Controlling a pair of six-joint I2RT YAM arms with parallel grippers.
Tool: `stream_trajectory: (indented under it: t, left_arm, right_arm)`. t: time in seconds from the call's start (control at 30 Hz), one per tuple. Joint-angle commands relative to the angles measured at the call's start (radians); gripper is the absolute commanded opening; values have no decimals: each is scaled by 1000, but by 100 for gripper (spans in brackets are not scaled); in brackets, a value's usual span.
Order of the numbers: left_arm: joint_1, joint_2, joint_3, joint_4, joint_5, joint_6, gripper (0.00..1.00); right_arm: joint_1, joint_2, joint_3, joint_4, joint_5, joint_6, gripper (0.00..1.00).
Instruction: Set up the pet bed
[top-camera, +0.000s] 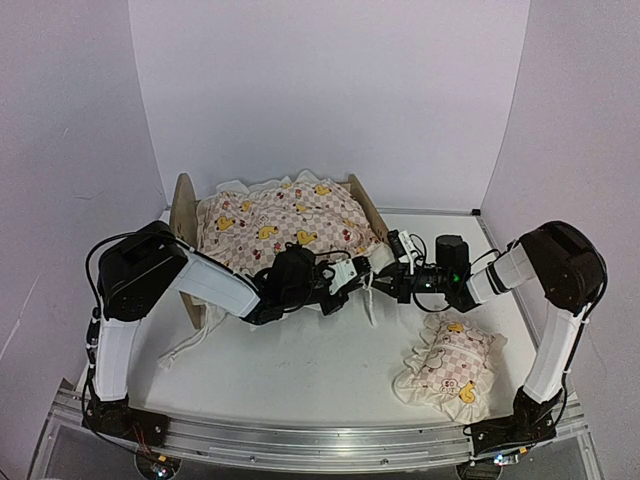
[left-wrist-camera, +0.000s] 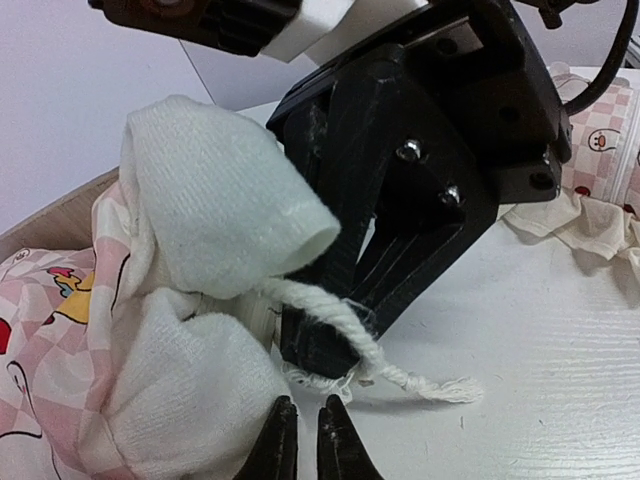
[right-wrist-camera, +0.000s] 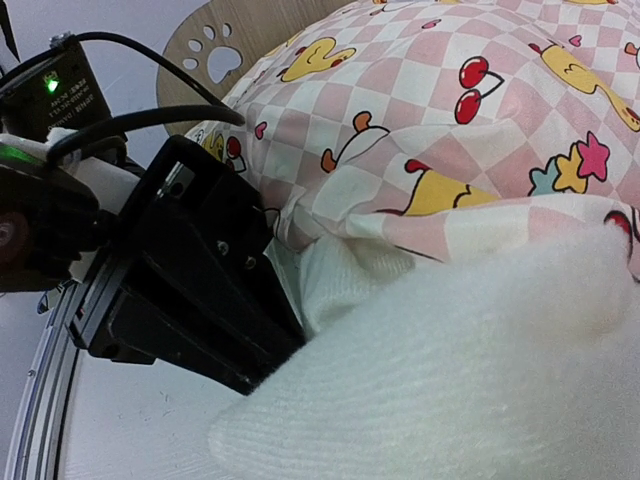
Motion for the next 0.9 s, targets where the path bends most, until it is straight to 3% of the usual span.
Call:
stream_trajectory:
  t: [0.0, 0.23, 0.63, 0.87]
  left_arm:
    - [25, 7, 38, 25, 68, 16, 9]
    - [30, 48, 102, 3, 143, 13, 11]
    - [30, 89, 173, -20, 59, 1, 12]
    - [31, 77, 167, -20, 88, -18, 14]
  right_arm:
    - [-7, -50, 1, 13, -32, 2, 0]
    - [-8, -46, 10, 13, -49, 10, 0]
    - [-7, -40, 21, 11, -89, 27, 0]
    - [-7, -30, 27, 9, -76, 30, 0]
